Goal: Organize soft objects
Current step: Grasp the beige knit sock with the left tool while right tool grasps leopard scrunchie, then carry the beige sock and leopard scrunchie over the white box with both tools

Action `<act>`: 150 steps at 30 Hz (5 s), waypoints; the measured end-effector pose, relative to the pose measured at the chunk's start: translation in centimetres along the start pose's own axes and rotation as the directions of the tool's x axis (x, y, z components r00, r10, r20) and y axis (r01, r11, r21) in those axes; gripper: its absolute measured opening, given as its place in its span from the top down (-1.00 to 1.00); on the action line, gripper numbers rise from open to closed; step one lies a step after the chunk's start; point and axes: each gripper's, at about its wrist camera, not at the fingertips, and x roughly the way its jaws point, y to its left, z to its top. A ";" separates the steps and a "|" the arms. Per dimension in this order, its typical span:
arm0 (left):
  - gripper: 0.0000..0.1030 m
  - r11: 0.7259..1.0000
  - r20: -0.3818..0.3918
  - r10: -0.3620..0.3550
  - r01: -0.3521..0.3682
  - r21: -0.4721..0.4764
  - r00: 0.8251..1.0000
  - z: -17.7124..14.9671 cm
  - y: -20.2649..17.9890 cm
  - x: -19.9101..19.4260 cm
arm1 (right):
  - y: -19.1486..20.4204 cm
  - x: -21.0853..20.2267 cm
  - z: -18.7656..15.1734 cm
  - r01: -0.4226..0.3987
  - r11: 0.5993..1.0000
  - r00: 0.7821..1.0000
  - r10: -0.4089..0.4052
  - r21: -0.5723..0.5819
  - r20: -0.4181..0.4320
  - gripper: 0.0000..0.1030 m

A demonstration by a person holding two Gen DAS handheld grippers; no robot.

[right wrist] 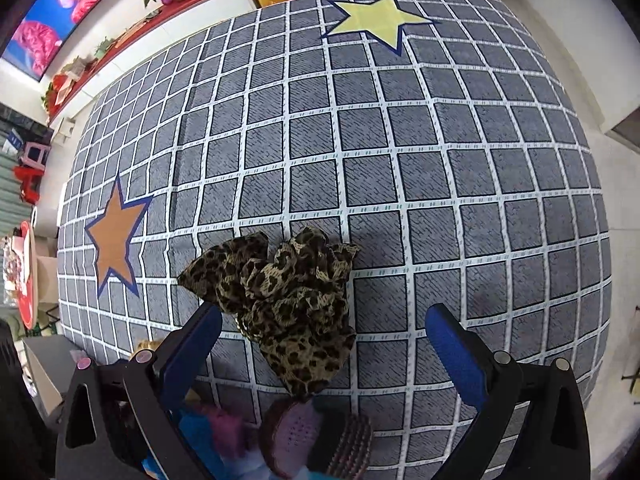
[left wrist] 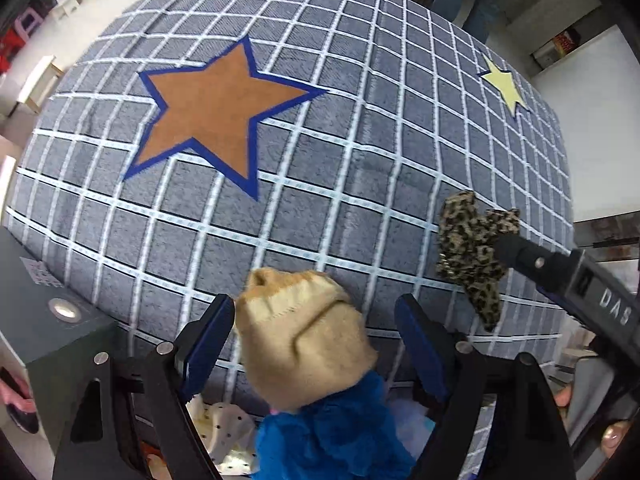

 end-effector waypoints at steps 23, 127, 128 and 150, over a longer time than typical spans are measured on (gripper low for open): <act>-0.65 0.982 -0.027 0.149 -0.145 0.119 0.988 -0.7 -1.9 5.3 | 1.6 4.6 -0.1 0.073 0.997 0.997 -0.074 -0.024 -0.026 -0.99; 0.56 0.996 0.141 0.039 -0.028 -0.079 0.989 -19.3 18.4 -19.8 | 17.6 -16.3 -23.1 0.114 0.906 0.984 -0.046 -0.407 0.174 0.46; 0.56 0.995 0.138 0.048 -0.036 -0.090 0.989 -19.4 19.0 -19.7 | 18.3 -16.0 -23.5 0.107 0.899 0.984 -0.035 -0.425 0.175 0.46; 0.53 0.959 0.073 0.107 -0.083 -0.271 0.992 -19.7 28.9 -15.3 | 31.4 -6.4 -25.0 0.069 0.809 0.996 -0.026 -0.583 0.081 0.46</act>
